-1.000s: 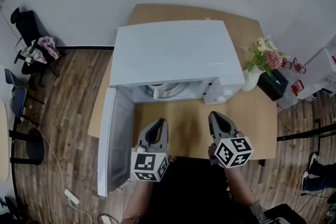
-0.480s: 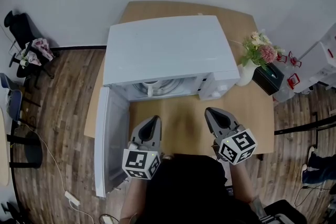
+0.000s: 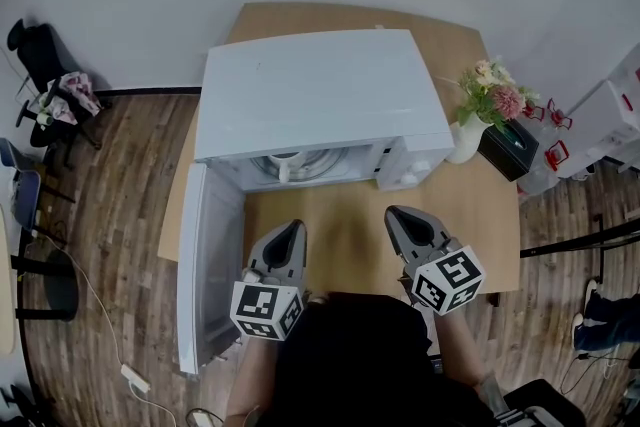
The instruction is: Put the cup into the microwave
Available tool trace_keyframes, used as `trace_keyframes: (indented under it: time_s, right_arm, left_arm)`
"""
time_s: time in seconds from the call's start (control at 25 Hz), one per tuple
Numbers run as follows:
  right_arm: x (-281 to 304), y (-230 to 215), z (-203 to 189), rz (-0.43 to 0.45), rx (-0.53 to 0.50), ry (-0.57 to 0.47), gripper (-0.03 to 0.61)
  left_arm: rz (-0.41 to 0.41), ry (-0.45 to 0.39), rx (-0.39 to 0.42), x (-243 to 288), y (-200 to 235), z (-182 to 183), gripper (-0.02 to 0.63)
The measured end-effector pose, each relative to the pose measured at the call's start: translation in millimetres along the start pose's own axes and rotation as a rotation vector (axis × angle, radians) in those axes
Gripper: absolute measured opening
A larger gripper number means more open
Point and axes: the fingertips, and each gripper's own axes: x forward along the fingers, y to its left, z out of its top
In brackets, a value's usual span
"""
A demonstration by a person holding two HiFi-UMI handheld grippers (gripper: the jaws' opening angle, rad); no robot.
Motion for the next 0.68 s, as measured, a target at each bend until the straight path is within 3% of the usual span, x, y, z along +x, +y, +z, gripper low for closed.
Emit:
trace_keyframes:
  time_s: [0.68]
  right_arm:
    - [-4.0, 4.2, -0.9, 0.023, 0.018, 0.004, -0.008]
  left_arm:
    - [-0.018, -0.006, -0.021, -0.5, -11.0, -4.0, 0.008]
